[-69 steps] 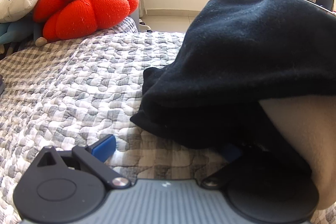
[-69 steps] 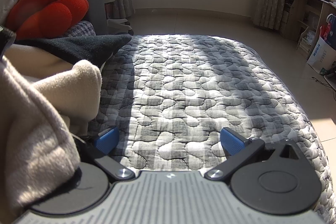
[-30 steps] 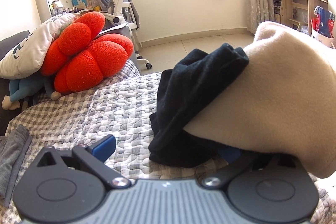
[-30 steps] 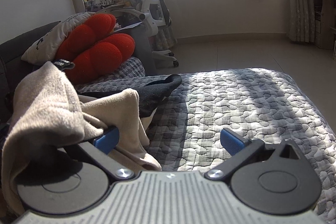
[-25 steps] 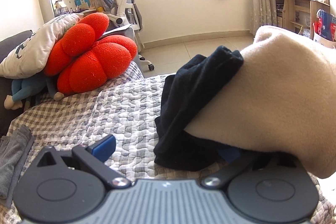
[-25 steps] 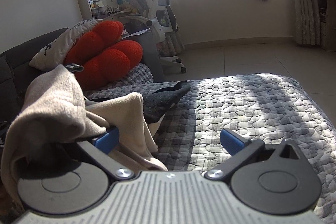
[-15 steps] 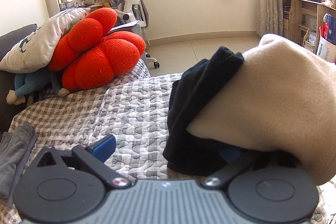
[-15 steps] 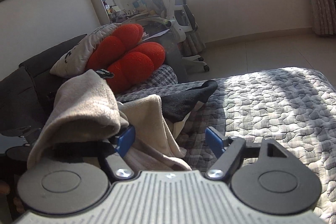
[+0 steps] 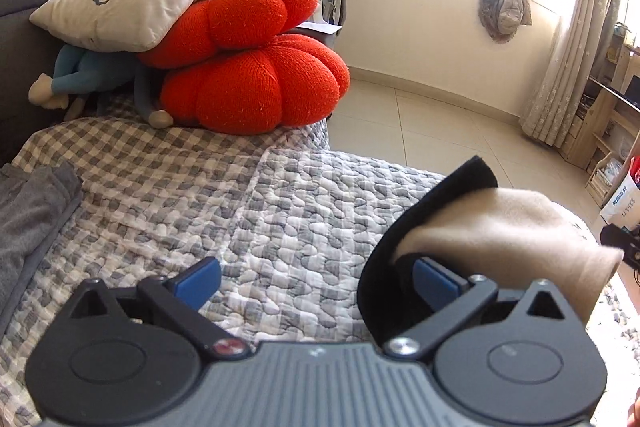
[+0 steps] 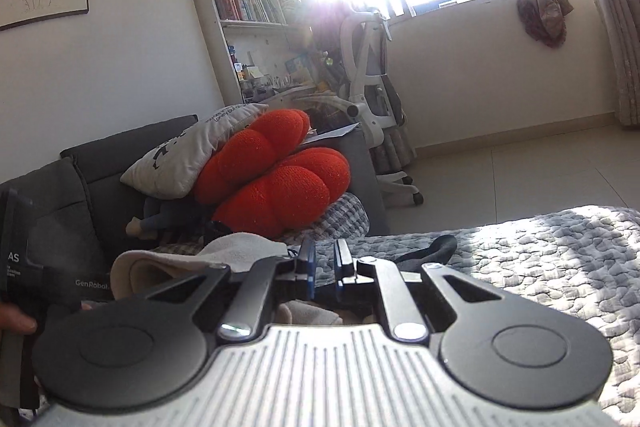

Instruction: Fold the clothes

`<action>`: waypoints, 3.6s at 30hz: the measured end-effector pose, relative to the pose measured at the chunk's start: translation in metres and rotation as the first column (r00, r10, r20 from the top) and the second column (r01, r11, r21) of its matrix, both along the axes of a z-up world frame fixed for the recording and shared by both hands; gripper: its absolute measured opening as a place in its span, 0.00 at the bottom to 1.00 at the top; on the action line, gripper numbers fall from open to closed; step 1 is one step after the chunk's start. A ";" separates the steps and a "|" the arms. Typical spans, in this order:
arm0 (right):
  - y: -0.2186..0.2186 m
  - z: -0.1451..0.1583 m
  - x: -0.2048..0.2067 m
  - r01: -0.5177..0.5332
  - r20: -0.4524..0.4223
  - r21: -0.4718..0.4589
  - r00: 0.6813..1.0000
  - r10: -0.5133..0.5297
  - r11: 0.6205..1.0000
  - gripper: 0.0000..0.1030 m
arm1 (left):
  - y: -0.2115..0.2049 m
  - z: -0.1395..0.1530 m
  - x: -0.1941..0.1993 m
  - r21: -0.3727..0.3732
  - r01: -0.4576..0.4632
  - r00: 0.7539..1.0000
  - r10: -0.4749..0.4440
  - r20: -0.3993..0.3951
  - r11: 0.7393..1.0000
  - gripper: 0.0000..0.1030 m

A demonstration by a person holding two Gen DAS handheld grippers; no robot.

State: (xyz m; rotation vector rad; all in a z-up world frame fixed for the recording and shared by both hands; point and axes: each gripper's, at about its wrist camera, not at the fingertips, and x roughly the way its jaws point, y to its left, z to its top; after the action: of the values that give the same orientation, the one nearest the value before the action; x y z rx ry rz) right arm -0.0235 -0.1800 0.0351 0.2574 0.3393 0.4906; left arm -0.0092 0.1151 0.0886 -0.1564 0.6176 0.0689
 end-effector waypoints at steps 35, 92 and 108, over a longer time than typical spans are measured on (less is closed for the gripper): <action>0.003 -0.016 0.041 0.065 -0.163 0.058 0.985 -0.055 0.996 0.12 | -0.022 -0.036 0.020 -0.072 0.273 0.955 -0.279 -0.102 0.959 1.00; 0.007 0.038 -0.037 -0.253 0.103 -0.020 0.962 0.253 0.967 0.74 | -0.003 0.000 0.007 -0.229 0.339 0.928 -0.284 0.241 0.913 0.05; 0.001 -0.017 0.011 -0.100 -0.205 -0.094 0.975 0.079 0.991 0.84 | 0.113 0.013 -0.009 -0.485 0.056 0.939 0.120 0.323 0.873 0.04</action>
State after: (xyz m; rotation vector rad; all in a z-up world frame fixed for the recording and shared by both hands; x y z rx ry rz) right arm -0.0124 -0.1794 0.0179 0.1914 0.5743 0.5356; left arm -0.0182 0.2284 0.1012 -0.6603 0.2676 -0.0850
